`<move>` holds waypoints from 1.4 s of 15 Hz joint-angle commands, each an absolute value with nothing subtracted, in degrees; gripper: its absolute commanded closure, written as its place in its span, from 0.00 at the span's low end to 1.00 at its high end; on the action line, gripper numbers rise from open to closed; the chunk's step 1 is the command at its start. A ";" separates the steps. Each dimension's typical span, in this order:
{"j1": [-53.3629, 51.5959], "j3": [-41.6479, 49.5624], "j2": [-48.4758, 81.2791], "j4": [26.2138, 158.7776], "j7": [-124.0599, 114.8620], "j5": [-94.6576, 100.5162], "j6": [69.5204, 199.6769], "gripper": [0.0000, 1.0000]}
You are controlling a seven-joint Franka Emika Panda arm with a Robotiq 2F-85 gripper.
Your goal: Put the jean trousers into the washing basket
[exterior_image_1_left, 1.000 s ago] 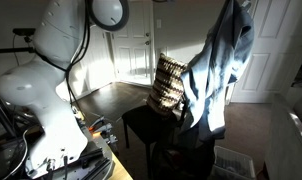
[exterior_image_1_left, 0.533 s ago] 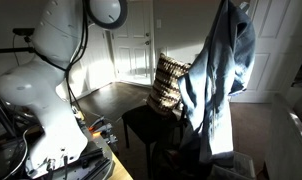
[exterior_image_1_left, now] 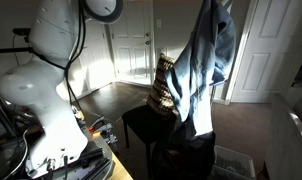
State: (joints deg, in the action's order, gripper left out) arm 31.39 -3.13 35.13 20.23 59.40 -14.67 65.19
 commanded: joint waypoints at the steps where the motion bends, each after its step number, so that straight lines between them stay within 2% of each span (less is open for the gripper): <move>1: 30.26 -2.84 33.21 20.54 60.61 -12.94 60.28 1.00; 15: 29.63 -3.95 35.60 20.48 59.41 -14.93 59.80 1.00; 21: 25.02 -3.96 37.32 20.45 58.15 -13.62 61.62 1.00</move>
